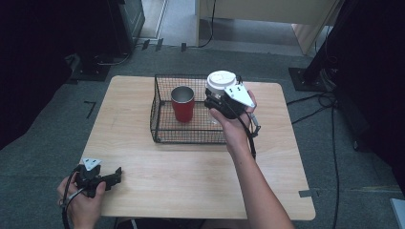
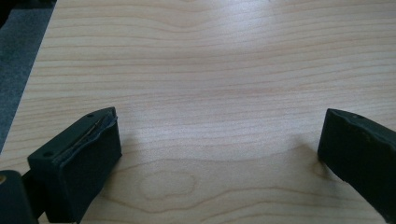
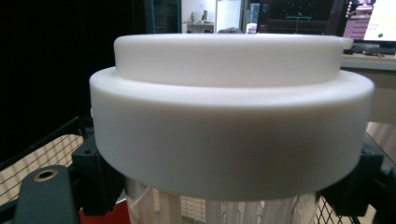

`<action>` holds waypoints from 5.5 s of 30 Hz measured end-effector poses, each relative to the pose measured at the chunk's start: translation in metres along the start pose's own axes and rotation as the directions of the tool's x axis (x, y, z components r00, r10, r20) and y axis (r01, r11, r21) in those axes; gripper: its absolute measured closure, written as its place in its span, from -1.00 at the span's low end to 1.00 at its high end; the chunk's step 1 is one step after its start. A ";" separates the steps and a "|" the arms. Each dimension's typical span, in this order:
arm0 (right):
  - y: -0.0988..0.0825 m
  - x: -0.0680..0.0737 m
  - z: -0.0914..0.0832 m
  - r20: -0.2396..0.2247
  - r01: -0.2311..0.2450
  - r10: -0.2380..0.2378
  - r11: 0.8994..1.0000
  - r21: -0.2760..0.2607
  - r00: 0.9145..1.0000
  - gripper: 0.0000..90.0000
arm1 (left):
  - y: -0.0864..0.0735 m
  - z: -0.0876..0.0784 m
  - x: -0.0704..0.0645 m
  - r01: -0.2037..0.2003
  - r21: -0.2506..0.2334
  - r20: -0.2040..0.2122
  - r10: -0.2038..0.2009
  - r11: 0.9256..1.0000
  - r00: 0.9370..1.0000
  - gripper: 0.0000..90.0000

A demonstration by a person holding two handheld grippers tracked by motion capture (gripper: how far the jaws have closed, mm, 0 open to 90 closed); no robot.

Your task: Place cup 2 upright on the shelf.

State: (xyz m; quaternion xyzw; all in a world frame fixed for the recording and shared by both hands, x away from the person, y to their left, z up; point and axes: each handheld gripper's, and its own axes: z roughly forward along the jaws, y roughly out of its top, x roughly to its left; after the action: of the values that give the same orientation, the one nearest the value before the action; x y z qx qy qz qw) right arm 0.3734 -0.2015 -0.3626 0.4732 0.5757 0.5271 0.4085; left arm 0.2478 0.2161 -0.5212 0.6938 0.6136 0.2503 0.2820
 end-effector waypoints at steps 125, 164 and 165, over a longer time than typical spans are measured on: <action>-0.040 -0.008 0.067 0.124 -0.118 0.105 0.988 0.097 0.987 -0.94 | 0.000 0.000 -0.001 -0.006 0.005 -0.005 0.006 1.000 1.000 -1.00; -0.019 -0.036 0.008 0.052 -0.124 0.120 0.989 0.077 0.991 -0.95 | 0.000 0.000 -0.001 -0.005 0.004 -0.006 0.005 1.000 1.000 -1.00; -0.019 -0.037 0.005 0.050 -0.119 0.115 0.990 0.082 0.992 -0.97 | 0.000 0.000 -0.001 -0.005 0.004 -0.006 0.005 1.000 1.000 -1.00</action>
State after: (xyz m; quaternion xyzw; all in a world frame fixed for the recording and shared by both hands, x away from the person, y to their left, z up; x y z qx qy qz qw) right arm 0.3844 -0.2363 -0.3836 0.5348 0.5593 0.5144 0.3696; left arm 0.2480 0.2152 -0.5212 0.6950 0.6133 0.2516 0.2783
